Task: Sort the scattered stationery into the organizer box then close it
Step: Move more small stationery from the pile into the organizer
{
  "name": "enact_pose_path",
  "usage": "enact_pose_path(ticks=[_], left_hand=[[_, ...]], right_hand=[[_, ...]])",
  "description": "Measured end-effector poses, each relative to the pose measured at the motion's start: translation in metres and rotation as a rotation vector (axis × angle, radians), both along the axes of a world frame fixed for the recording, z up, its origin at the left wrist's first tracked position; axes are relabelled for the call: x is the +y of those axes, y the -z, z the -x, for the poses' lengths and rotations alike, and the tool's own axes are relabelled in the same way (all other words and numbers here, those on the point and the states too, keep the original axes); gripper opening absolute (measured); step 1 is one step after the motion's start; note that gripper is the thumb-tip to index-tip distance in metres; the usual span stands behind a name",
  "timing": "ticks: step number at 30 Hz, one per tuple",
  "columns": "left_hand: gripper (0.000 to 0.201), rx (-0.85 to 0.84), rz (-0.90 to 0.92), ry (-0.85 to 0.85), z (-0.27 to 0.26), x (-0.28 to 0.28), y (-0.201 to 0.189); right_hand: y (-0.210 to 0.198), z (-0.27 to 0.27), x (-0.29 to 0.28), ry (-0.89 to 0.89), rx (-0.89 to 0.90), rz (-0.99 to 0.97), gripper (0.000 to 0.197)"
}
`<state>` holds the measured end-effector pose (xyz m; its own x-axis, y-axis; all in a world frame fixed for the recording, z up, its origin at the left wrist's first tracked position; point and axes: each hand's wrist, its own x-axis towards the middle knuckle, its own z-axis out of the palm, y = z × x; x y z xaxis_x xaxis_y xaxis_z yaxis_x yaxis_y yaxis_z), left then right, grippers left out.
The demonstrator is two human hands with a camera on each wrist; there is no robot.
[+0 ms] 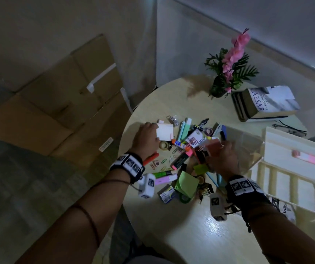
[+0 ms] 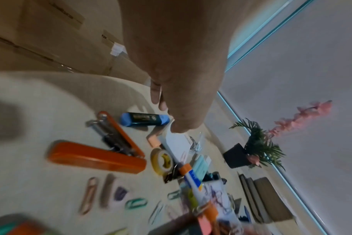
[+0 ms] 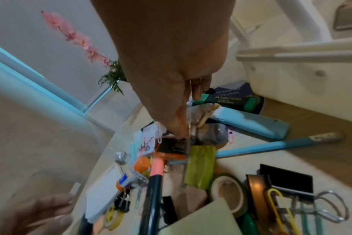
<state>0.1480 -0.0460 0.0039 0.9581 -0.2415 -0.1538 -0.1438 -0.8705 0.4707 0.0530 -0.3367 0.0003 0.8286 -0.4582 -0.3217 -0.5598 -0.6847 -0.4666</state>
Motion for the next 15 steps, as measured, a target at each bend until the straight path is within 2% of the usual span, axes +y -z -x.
enact_pose_path(ticks=[2, 4, 6, 10, 13, 15], left_hand=[[0.047, 0.001, -0.04, 0.036, -0.021, -0.009, 0.002], [0.05, 0.016, -0.116, 0.082, -0.033, -0.017, 0.007], [0.052, 0.026, -0.186, 0.118, -0.039, -0.022, 0.013], [0.057, 0.018, -0.22, 0.13, -0.043, -0.025, 0.021], [0.059, 0.012, -0.21, 0.128, -0.043, -0.027, 0.02], [0.057, 0.008, -0.225, 0.13, -0.043, -0.029, 0.017]], right_hand=[[-0.004, 0.002, -0.005, -0.036, -0.04, -0.078, 0.05], [-0.017, 0.005, -0.006, -0.119, -0.046, -0.102, 0.028], [-0.022, 0.011, -0.011, -0.181, -0.033, -0.112, 0.018], [-0.02, 0.036, -0.026, -0.151, -0.087, -0.163, 0.01], [-0.018, 0.055, -0.034, -0.149, -0.124, -0.197, 0.029], [-0.024, 0.062, -0.032, -0.139, -0.154, -0.223, 0.029]])
